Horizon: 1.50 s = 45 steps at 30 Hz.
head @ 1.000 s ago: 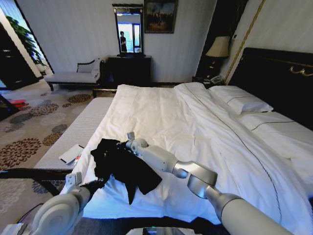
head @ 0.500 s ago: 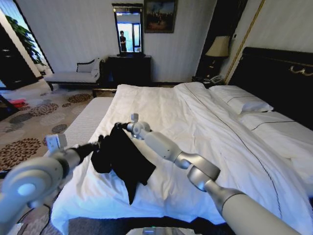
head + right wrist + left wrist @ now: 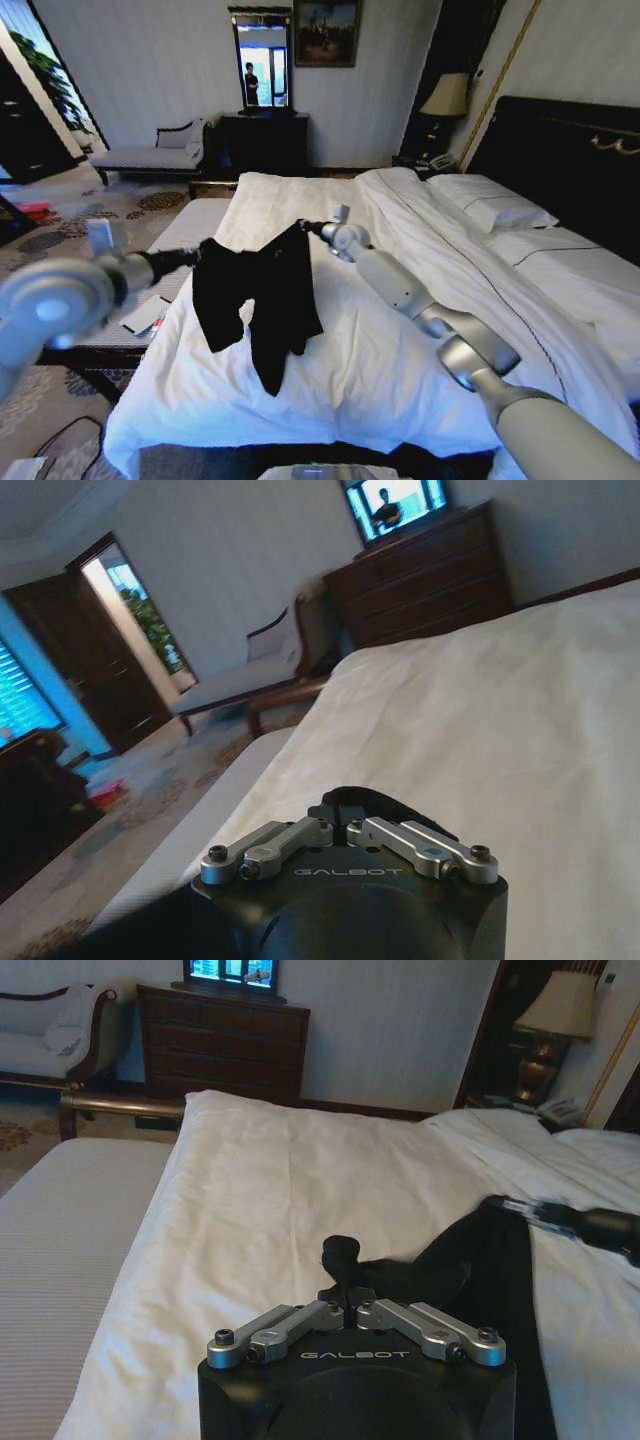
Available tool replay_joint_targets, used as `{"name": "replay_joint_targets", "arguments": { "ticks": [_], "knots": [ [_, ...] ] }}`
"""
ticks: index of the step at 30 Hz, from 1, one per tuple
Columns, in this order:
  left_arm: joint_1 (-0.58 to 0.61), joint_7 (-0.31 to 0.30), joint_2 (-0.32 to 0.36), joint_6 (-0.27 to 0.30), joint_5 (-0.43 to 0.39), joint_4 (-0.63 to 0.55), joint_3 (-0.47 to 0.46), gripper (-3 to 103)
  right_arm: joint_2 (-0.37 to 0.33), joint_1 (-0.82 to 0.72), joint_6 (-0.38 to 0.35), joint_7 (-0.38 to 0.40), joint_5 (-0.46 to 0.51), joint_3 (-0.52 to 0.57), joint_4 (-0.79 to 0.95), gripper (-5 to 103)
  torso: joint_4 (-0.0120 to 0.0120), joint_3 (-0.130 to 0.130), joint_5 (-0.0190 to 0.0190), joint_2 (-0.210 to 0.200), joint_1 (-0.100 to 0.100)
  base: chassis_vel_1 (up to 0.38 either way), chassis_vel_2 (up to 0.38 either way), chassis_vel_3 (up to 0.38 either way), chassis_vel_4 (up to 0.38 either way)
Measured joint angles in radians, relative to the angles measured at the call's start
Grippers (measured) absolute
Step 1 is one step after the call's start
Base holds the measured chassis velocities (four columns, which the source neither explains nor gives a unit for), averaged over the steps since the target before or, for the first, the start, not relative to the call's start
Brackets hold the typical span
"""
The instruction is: Fold the clothes on the bed.
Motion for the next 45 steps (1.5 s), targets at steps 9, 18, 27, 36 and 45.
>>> {"name": "replay_joint_targets", "arguments": {
  "ticks": [9, 18, 27, 36, 45],
  "knots": [
    [-0.404, 0.236, -0.073, -0.003, 0.074, 0.291, 0.496, 0, -0.167, -0.032, 0.025, 0.01, 0.004, 0.056, 0.005, 1, -0.0005, 0.0, -0.0005, 0.0, 0.0, 0.0, 0.0, 0.0, 0.0],
    [-0.938, 0.277, -0.398, -0.009, 0.152, 0.679, 0.991, 0, -0.236, -0.055, 0.059, 0.016, 0.001, 0.067, -0.027, 1, -0.0004, 0.0, 0.0001, 0.0, 0.0, 0.0, 0.0, 0.0, 0.0],
    [-1.121, 0.487, -0.755, -0.083, 0.382, 1.222, 1.168, 0, -0.115, -0.037, 0.119, -0.008, -0.049, 0.057, -0.195, 1, -0.0005, 0.0, -0.0001, 0.0, 0.0, 0.0, 0.0, 0.0, 0.0],
    [-1.138, 0.602, -0.968, -0.183, 0.581, 1.588, 1.132, 0, -0.041, -0.022, 0.167, -0.039, -0.091, 0.058, -0.325, 1, 0.0006, 0.0, -0.0003, 0.0, 0.0, 0.0, 0.0, 0.0, 0.0],
    [-1.053, 0.641, -1.138, -0.293, 0.821, 1.79, 0.958, 0, 0.006, -0.021, 0.203, -0.044, -0.128, 0.059, -0.404, 1, -0.0006, 0.0, -0.0004, 0.0, 0.0, 0.0, 0.0, 0.0, 0.0]
  ]
}}
